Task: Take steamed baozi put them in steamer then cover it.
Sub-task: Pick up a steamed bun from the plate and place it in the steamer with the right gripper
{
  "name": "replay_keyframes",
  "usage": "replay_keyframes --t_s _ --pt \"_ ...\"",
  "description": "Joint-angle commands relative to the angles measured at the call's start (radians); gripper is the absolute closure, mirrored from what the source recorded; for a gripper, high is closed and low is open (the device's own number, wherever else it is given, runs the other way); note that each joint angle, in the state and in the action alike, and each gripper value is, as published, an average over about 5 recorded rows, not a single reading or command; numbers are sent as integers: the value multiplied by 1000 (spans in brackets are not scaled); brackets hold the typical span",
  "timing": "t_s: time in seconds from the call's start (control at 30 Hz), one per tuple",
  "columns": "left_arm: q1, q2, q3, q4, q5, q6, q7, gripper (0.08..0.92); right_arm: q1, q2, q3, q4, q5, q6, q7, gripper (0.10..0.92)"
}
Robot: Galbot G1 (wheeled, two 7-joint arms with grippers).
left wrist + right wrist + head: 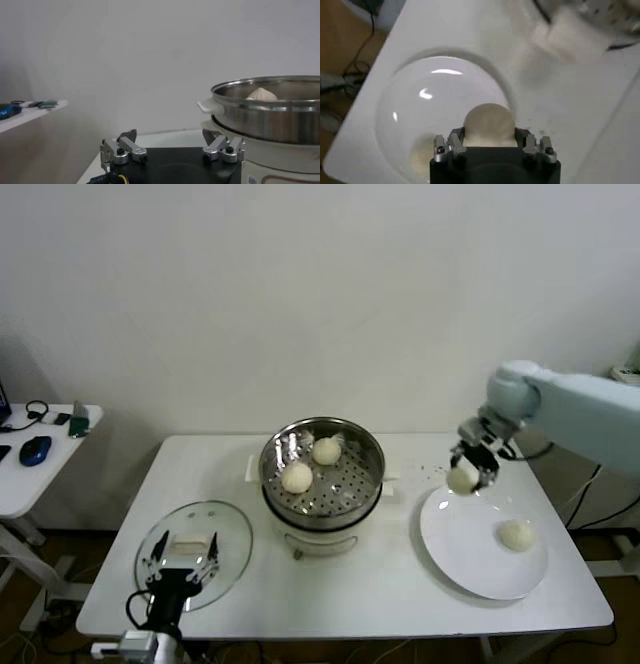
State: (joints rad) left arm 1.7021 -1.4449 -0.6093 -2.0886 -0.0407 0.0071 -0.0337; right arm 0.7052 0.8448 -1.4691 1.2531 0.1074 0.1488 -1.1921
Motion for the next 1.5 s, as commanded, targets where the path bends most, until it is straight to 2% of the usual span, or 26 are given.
replay_keyframes --t_s 0.03,0.3,0.57,1.33,1.5 --pt "1 2 0 -2 1 2 -2 177 163 254 3 -38 -16 216 -25 364" --pt "16 7 -18 -7 -7 1 2 177 57 439 103 -57 -153 312 -19 364" --pt "22 11 -28 -11 -11 4 1 177 -92 531 142 -68 -271 372 -33 364" --pt "23 7 -26 1 -12 5 0 177 -197 553 102 -68 -235 361 -75 350" --pt "24 7 -27 1 -12 4 -1 177 -192 551 116 -69 -235 355 -89 280"
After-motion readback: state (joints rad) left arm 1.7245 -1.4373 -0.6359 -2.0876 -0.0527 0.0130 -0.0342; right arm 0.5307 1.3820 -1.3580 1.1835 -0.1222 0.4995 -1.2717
